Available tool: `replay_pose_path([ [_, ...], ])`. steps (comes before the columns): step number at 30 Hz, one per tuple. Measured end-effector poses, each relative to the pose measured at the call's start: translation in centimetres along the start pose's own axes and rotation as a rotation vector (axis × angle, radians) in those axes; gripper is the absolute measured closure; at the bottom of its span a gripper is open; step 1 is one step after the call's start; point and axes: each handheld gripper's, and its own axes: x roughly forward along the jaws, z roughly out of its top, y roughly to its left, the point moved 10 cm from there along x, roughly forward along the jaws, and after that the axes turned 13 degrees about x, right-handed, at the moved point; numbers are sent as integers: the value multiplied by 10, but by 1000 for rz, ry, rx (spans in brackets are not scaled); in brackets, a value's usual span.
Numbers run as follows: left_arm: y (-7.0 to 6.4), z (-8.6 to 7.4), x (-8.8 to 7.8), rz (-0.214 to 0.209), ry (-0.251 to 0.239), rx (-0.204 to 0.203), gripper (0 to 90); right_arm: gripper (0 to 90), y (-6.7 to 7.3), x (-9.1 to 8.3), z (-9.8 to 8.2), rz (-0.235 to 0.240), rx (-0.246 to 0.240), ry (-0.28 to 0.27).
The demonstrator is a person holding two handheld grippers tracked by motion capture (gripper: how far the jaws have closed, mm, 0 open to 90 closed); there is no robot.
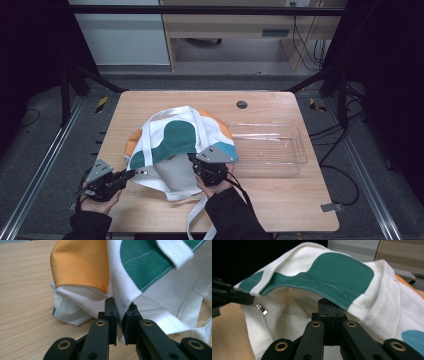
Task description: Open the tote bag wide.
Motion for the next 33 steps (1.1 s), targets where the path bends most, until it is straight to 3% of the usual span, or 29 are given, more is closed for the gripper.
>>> replay_pose_path([
  [11, 0, 0, 1, 3, 9, 4, 865, 900, 3, -7, 30, 6, -13, -44],
  [21, 0, 0, 1, 1, 0, -3, 841, 900, -1, -3, 15, -1, -10, -11],
  [24, 0, 1, 0, 3, -6, -1, 731, 900, -2, -3, 14, -1, -11, -9],
  [29, -1, 4, -7, 37, -18, 21, 460, 900, -2, -3, 16, 3, -8, -9],
  [33, -1, 8, -12, 46, -42, 18, 346, 900, -2, -3, 16, 2, -9, -9],
])
